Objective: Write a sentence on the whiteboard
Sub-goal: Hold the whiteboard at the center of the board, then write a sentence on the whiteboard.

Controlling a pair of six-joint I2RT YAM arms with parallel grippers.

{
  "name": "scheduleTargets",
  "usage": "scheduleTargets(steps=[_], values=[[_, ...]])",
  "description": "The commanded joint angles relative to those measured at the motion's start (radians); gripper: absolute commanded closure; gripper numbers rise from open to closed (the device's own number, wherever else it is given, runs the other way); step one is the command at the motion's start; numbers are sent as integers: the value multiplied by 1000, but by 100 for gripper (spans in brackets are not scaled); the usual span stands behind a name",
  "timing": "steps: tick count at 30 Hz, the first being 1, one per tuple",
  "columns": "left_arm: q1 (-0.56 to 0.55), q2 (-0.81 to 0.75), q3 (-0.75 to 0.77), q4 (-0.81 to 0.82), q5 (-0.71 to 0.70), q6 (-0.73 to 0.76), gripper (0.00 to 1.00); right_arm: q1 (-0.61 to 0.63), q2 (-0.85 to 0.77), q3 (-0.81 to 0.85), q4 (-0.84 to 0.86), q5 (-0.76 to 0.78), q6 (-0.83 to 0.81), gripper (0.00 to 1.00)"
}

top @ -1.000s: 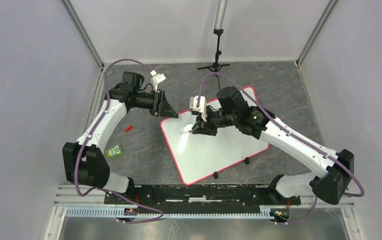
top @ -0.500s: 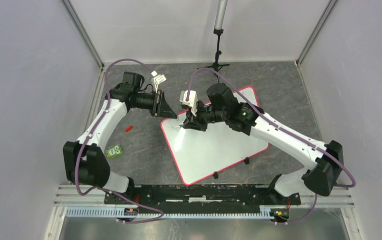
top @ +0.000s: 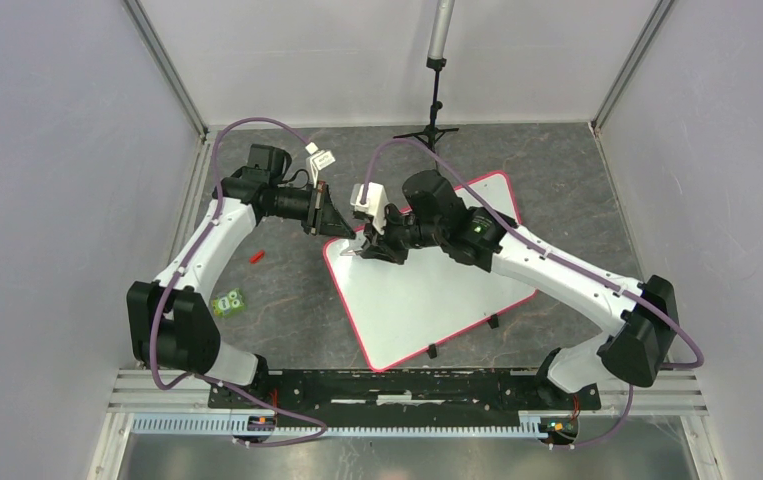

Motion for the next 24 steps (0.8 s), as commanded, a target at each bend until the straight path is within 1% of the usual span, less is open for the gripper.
scheduleTargets(steps=[1, 3, 8, 24], values=[[-7, -10, 28, -11, 13, 25, 96, 11, 3, 49, 47, 11, 20, 100], [-7, -11, 27, -11, 12, 28, 98, 13, 3, 50, 49, 7, 22, 100], [-7, -11, 25, -11, -8, 32, 98, 16, 0, 53, 50, -5, 18, 100], [-8, -18, 25, -11, -15, 33, 98, 26, 34, 91, 45, 52, 8, 100]])
